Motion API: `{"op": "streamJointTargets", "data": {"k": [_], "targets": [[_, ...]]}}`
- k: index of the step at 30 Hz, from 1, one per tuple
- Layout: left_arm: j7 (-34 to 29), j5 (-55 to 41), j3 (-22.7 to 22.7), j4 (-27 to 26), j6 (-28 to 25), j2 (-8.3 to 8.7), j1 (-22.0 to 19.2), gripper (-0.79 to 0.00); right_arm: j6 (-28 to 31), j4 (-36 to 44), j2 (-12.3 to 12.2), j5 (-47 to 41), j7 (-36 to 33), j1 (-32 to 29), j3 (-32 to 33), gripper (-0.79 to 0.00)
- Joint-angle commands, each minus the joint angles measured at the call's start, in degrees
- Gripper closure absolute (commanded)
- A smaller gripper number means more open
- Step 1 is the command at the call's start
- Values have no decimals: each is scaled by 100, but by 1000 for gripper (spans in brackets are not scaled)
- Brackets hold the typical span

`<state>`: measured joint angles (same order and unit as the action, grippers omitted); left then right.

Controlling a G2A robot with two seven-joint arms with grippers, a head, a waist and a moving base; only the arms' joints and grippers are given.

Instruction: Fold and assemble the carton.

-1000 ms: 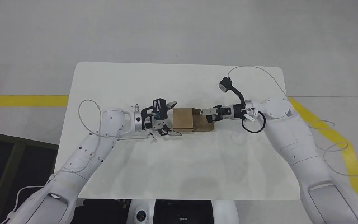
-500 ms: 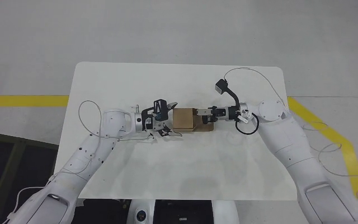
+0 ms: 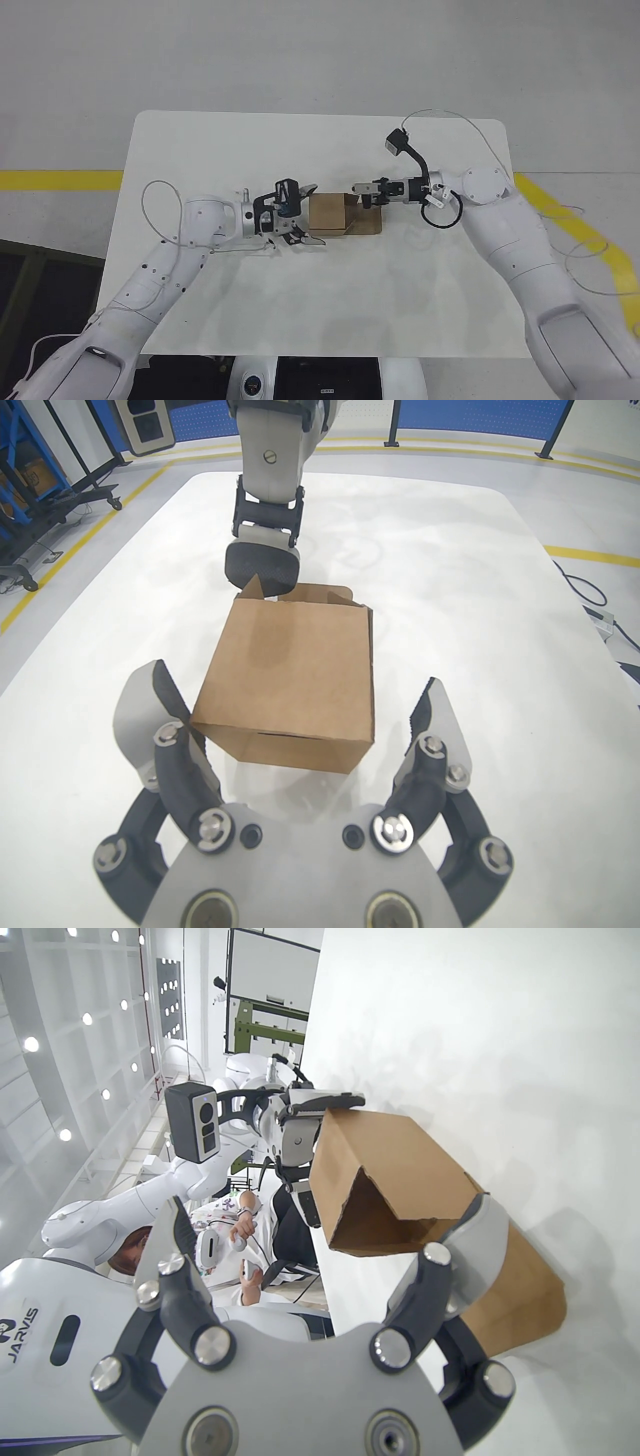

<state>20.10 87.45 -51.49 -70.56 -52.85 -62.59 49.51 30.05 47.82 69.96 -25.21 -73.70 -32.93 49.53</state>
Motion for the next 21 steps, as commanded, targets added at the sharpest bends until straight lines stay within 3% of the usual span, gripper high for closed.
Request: {"op": "streamJointTargets", "data": {"k": [1,21], "targets": [[-10,-6,6,5,-2,-4,-2,-785,-22,-18,38,4,-75,67,-93,-785],[-40,27,59,40,39,-35,-6,-785,-289,339,60,-701,-343,-162,-446,-785]]}}
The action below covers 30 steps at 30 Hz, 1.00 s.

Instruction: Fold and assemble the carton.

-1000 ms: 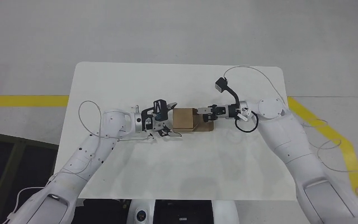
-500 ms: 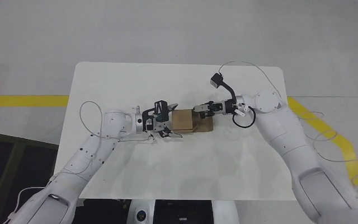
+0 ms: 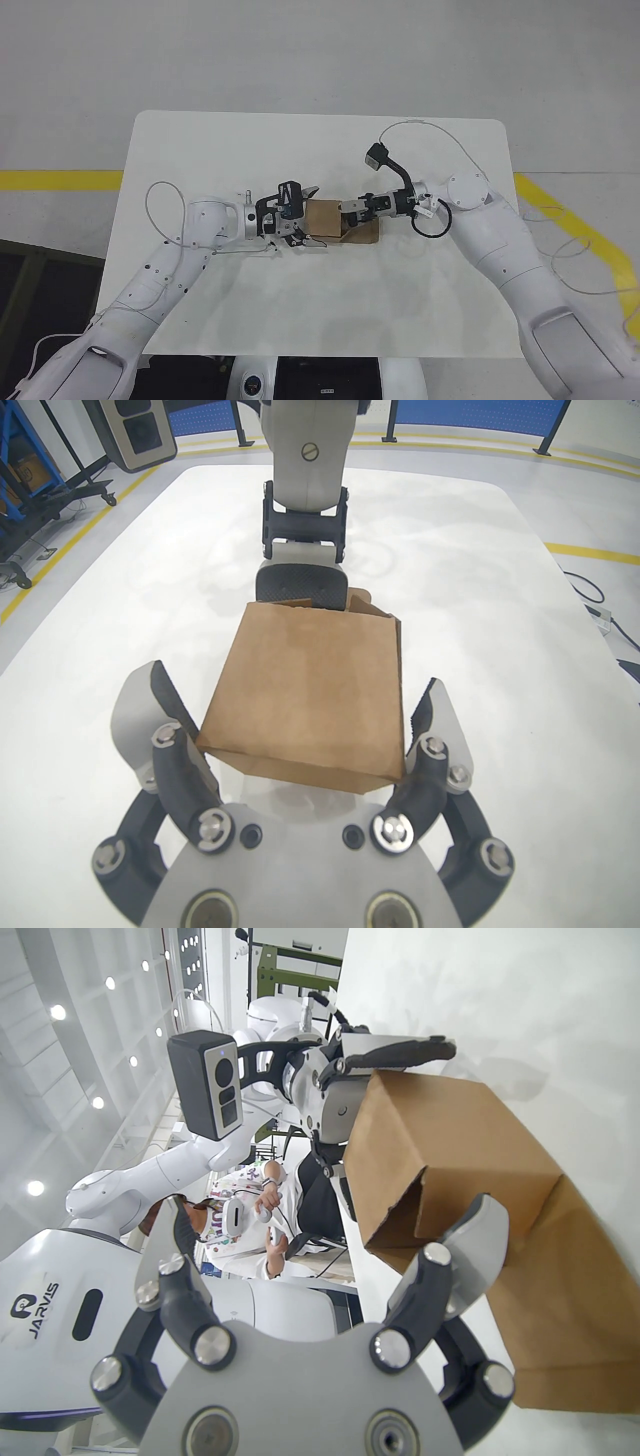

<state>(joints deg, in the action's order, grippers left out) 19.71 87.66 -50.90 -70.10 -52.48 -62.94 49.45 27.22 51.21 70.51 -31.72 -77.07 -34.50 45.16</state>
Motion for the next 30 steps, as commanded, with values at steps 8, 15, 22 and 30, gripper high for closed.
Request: {"op": "streamJointTargets", "data": {"k": [8,15,22,30], "targets": [[5,22,-12,-4,-19,2,8,-785,-136,-191,72,-317,-136,13,-144,-785],[9,31,-6,-25,-24,-2,15,-785,-123,-435,182,-422,-123,106,-276,-785],[-13,33,-1,-22,-31,-7,13,-785,-117,-589,216,-443,-117,231,-264,-785],[-24,32,-24,-15,-29,-3,26,-785,-116,-541,-1,-206,-116,204,58,-785]]}}
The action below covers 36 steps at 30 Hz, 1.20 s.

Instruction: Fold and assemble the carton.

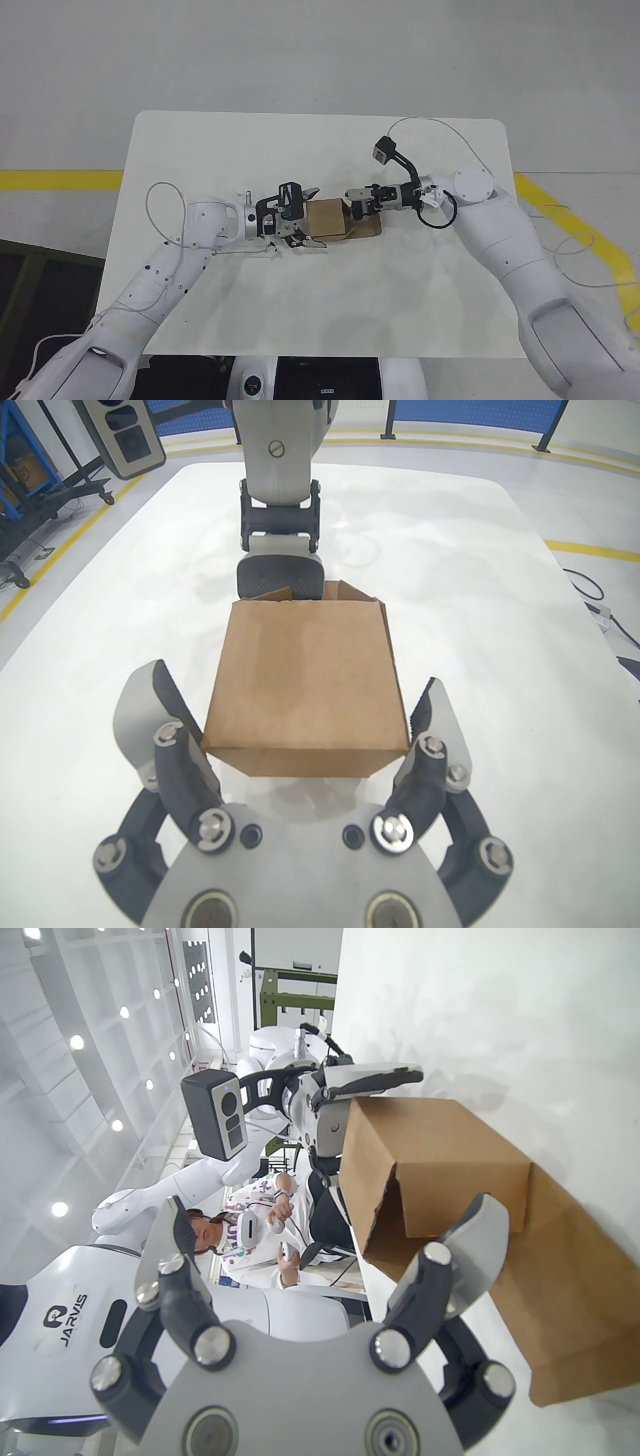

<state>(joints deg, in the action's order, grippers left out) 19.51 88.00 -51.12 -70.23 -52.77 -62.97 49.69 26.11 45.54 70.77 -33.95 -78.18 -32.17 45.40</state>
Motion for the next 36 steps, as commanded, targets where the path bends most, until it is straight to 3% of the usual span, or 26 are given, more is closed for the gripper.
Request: {"op": "streamJointTargets", "data": {"k": [1,13,22,36], "targets": [[-5,-2,-2,-4,-1,0,5,-785,-13,64,-54,56,-13,-64,62,-785],[-12,9,-21,3,-8,3,17,-785,-19,532,-272,314,6,-510,349,-785],[-22,19,-10,-2,-26,-2,10,-785,-82,649,-219,323,525,-606,386,-785],[-64,41,0,-21,-47,-6,3,-785,-9,544,-147,425,389,-492,389,-785]]}}
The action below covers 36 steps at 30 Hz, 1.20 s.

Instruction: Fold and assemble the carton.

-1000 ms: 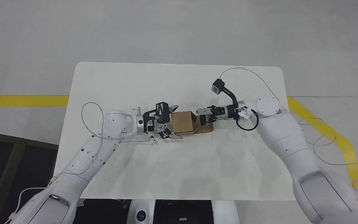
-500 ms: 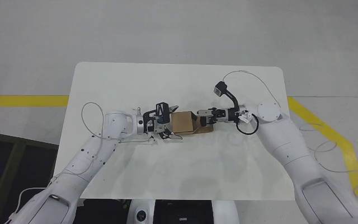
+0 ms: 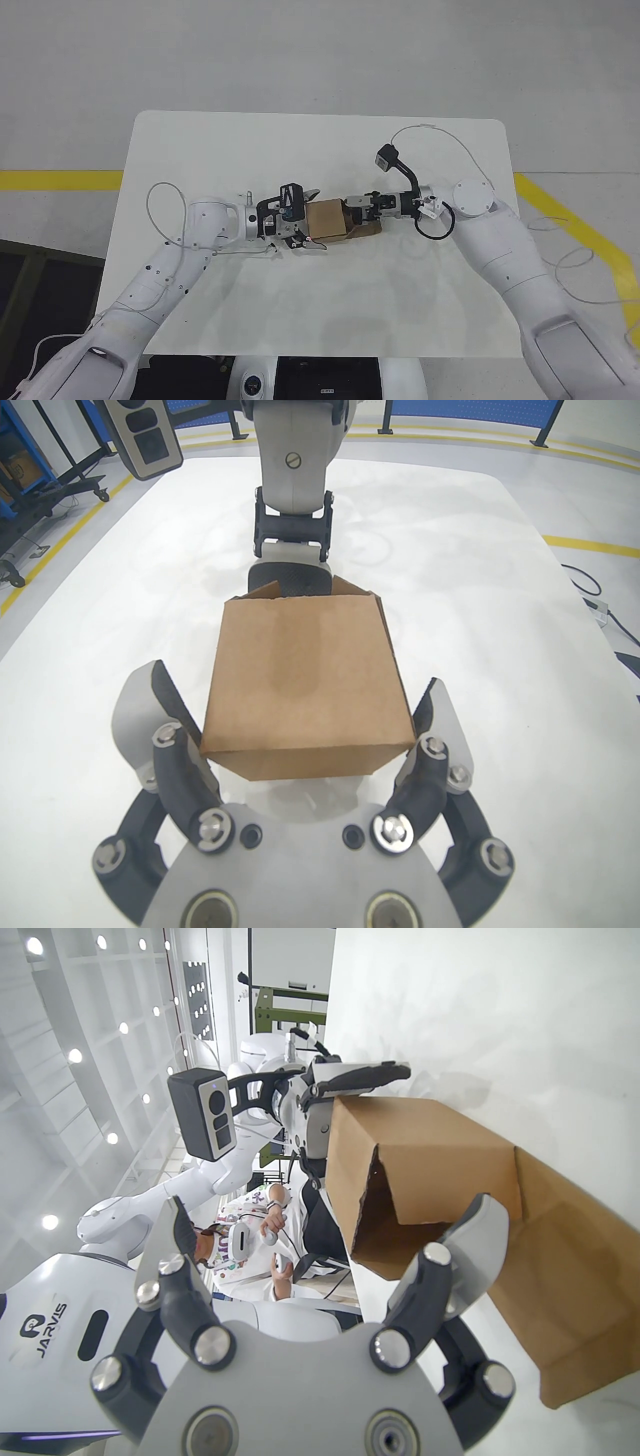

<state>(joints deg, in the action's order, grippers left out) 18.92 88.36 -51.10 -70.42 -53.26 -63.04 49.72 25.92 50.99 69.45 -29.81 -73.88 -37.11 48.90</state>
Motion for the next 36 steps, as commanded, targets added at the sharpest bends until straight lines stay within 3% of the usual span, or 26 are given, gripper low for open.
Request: {"op": "streamJointTargets", "data": {"k": [1,10,24,36], "targets": [[-5,4,-6,-1,-1,2,0,-785,12,8,-32,23,-70,-5,80,-785],[-15,11,13,-15,-20,-1,21,-785,-142,398,-145,43,-180,-311,314,-785],[-26,20,31,5,-12,-10,20,-785,-191,596,-54,193,359,-387,220,-785],[-8,43,9,31,-37,-2,16,-785,-4,321,91,-84,-225,-234,5,-785]]}}
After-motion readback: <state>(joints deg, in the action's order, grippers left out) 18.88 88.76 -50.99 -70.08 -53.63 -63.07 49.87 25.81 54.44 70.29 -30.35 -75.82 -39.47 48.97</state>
